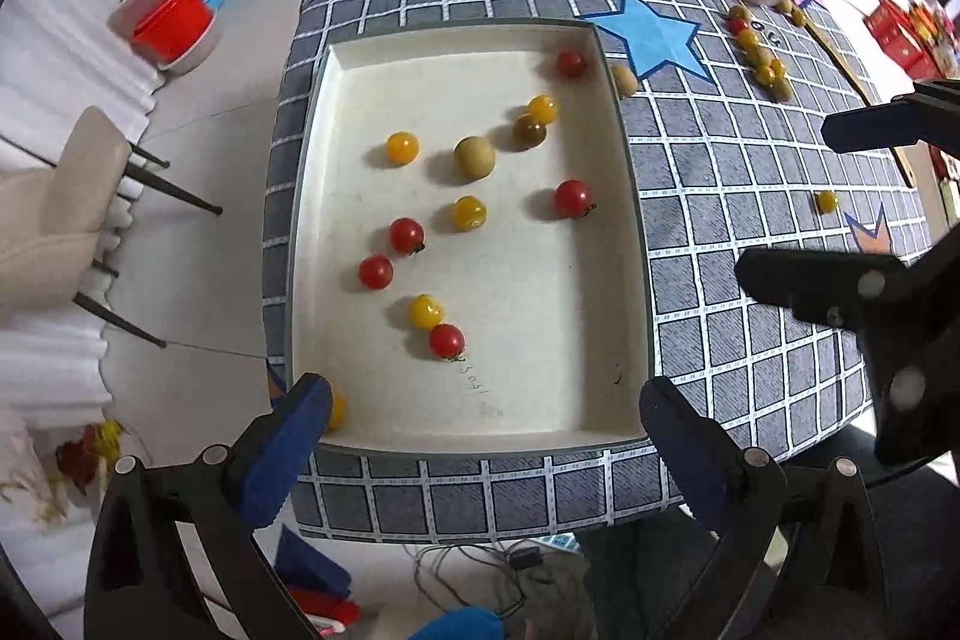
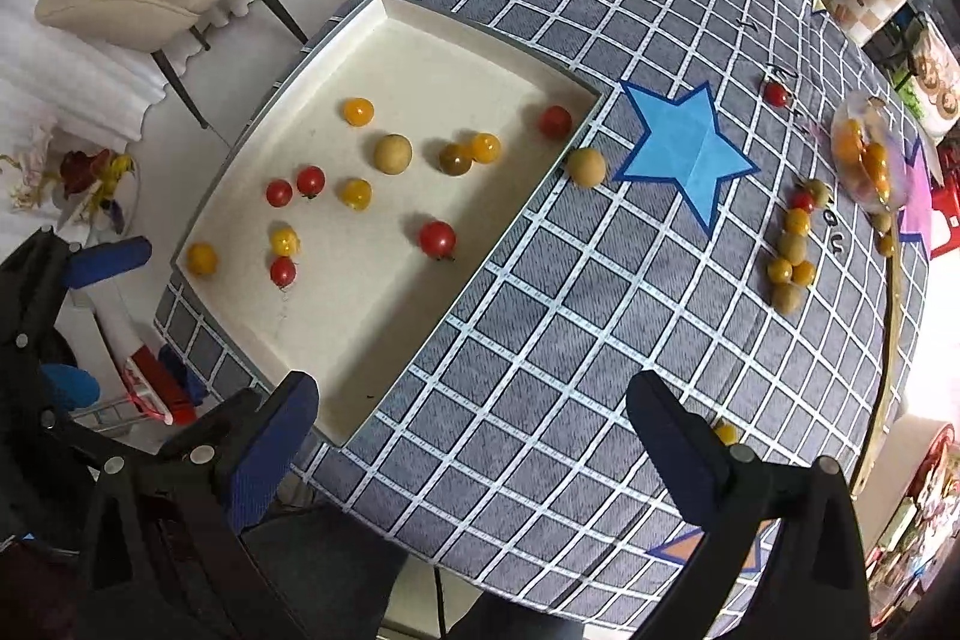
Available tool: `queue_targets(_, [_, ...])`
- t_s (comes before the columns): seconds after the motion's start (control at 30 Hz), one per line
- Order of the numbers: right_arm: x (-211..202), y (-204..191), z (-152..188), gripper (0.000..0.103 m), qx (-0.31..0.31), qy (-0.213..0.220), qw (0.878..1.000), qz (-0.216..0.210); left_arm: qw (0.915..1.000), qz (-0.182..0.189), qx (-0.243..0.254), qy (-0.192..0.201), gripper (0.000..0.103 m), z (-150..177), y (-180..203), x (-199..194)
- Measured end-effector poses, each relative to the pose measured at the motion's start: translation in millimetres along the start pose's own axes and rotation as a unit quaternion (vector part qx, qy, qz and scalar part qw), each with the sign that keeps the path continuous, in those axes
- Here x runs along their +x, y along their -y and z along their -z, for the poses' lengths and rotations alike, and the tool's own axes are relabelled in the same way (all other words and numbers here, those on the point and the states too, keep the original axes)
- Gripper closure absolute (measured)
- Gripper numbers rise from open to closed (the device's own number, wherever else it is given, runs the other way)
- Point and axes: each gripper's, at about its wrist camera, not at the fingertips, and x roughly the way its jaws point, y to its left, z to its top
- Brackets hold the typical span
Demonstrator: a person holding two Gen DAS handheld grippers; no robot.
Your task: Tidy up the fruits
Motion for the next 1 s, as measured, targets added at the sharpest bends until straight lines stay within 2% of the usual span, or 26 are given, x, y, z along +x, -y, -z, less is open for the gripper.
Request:
queue_targets(0.13, [-5,-4,-1,0.0,-0.009,0.004,1.0,0.015,1.0,-0.009,0.002,0.001,0.0,-6,2,-4])
queue_targets(0.7, [-8,-18,-3,0.0,-0.025,0.003,0.999,0.022,0.9996,-0.02,-0.019,0.001,0.0,2,-5,-9])
queue_targets(1.0, [-14,-17,0,0.0,-0.017,0.013,0.999,0.033,0.9995,-0.027,-0.011,0.013,0.0,2,1,-12])
